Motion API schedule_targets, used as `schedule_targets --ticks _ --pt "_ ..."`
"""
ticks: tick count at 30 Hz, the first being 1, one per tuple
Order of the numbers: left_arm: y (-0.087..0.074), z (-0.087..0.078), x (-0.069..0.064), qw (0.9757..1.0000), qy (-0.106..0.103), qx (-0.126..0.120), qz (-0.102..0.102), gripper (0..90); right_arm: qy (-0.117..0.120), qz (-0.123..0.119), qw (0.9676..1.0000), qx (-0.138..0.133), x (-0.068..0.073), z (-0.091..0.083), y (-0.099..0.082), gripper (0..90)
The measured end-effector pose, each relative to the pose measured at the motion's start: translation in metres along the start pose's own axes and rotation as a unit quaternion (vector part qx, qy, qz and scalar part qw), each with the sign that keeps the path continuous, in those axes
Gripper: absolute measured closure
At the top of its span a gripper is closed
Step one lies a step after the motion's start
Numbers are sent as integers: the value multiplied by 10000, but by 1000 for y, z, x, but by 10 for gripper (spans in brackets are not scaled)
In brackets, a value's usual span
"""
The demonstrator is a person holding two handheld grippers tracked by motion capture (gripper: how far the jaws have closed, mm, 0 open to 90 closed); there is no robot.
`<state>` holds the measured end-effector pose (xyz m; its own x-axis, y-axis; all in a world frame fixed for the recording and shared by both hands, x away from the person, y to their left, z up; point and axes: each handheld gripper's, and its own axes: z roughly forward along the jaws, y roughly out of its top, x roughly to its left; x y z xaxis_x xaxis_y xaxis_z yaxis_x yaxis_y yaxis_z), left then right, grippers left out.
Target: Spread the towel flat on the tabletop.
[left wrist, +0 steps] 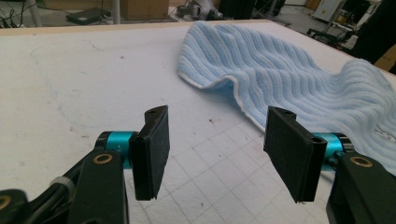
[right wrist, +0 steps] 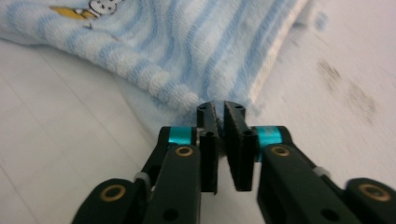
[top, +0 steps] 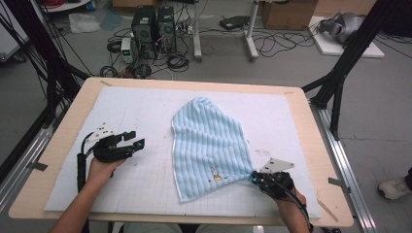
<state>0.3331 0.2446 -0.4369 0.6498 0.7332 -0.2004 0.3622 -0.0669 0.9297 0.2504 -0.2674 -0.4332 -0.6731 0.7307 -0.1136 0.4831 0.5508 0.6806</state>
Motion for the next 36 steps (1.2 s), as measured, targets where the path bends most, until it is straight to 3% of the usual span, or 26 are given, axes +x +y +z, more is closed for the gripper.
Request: schedule_targets --ticks 3,5,8,9,14,19,23,28,31,32,34,36 --pt "0 4 -4 10000 -27 28 2 403 -82 249 9995 -182 -4 -6 -8 725" --pt "1 7 -7 10000 -52 45 -1 393 -80 495 9974 -527 -10 -9 -8 643" --pt "4 13 -15 9995 -236 226 48 394 -119 1026 9885 -1101 -19 -13 -8 538" --pt "4 15 -16 9992 -277 279 66 395 -178 1136 9863 -1184 -21 -13 -8 511" --pt "6 30 -28 9979 -335 535 127 357 -363 1431 9809 -1268 -27 -12 -12 429" --pt "6 54 -47 9935 -579 939 289 360 -449 1512 9774 -1408 -28 -14 -11 383" --pt "7 77 -62 9914 -592 1068 478 358 -451 1504 9783 -1355 -28 -12 -11 369" --pt "8 103 -74 9835 -386 1537 875 352 -397 1431 9800 -1325 -26 -9 -10 371" --pt "8 117 -85 9770 -262 1734 1211 358 -402 1407 9806 -1306 -26 -8 -9 370" --pt "8 120 -88 9739 -213 1813 1350 380 -398 1407 9807 -1298 -26 -8 -9 370" --pt "8 124 -95 9708 -252 1790 1574 460 -395 1405 9808 -1292 -26 -8 -9 370" --pt "8 126 -101 9654 -324 1784 1875 720 -380 1408 9808 -1297 -25 -7 -9 370"
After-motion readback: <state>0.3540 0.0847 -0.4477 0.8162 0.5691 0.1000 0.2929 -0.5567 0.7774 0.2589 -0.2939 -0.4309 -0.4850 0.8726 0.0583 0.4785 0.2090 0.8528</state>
